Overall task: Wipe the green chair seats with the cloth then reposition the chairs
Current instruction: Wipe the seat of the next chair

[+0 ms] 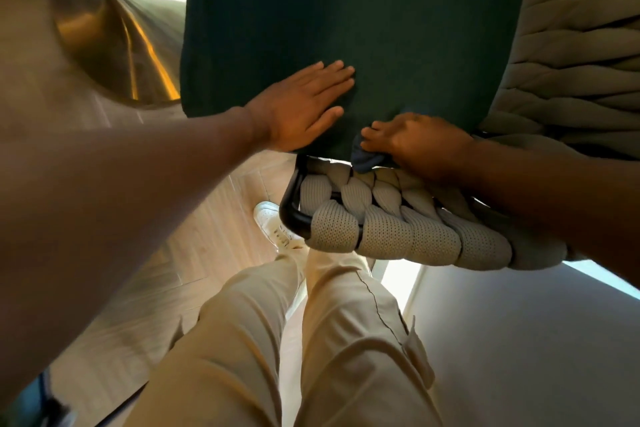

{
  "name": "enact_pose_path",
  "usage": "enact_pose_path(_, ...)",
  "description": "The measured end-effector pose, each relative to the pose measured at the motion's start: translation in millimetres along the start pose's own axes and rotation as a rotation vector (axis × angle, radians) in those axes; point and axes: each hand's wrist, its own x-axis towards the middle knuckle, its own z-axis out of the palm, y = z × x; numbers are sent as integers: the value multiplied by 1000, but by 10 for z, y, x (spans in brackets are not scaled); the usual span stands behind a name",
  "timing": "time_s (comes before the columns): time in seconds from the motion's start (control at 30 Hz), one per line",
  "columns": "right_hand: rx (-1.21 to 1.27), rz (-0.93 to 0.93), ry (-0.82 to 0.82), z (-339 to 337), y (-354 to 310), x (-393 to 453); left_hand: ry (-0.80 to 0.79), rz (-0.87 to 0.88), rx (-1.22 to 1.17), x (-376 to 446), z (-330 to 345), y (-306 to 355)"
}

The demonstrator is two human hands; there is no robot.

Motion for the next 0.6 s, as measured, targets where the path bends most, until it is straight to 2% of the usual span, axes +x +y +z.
enact_pose_path(0.07,-45,-102,-110,-45,89,13,-21,-38,-28,-156,24,75)
enact_pose_path(0.17,73,-6,-29,-264,131,-105,3,-91,-67,-336,30,147)
enact_pose_path(0.3,417,166,63,-586,52,-315,32,-135,-162,-435,-67,267)
enact_pose_path(0.4,826,245,156,-731,-15,-421,74,-87,-233,-471,-200,374)
enact_pose_path(0.47,1046,273,205,-799,-70,-485,151,-86,-277,-523,-310,475)
enact_pose_path(0.6,1265,334,277,-1047,-231,-601,371,-122,-399,-677,-604,701)
